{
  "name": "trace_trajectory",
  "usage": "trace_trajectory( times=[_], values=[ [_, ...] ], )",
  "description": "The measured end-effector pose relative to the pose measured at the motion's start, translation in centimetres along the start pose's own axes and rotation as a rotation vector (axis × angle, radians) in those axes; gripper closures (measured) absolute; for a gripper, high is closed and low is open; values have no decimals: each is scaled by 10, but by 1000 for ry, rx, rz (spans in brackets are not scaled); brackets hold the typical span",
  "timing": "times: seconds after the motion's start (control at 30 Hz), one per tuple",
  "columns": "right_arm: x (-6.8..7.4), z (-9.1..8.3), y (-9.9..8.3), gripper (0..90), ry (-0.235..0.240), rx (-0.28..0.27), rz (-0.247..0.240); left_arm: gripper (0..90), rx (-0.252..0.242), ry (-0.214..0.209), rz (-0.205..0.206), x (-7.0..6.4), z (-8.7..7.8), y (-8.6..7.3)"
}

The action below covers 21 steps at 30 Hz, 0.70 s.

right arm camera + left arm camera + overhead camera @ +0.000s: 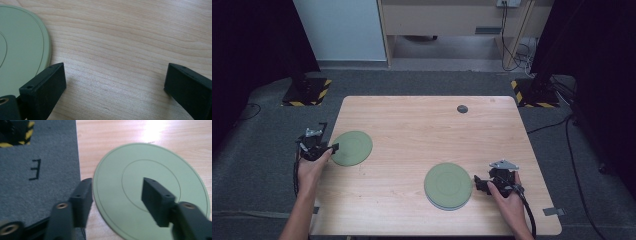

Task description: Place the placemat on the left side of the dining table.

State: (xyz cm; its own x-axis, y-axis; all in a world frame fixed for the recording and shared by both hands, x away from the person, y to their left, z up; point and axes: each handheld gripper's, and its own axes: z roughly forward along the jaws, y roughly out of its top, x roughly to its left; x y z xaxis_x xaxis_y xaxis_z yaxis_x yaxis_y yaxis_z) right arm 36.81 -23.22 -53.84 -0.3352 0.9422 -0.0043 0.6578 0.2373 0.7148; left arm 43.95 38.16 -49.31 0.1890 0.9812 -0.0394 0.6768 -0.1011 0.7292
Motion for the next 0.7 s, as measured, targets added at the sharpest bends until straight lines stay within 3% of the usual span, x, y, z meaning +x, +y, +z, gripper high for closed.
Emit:
trace_trajectory(
  times=[0.37,0.7],
  values=[
    [0,0,0,41,0,0,0,163,-44,-17,57,-32,-5,18],
    [0,0,0,41,0,0,0,96,-74,-52,98,-64,-11,30]
  ],
)
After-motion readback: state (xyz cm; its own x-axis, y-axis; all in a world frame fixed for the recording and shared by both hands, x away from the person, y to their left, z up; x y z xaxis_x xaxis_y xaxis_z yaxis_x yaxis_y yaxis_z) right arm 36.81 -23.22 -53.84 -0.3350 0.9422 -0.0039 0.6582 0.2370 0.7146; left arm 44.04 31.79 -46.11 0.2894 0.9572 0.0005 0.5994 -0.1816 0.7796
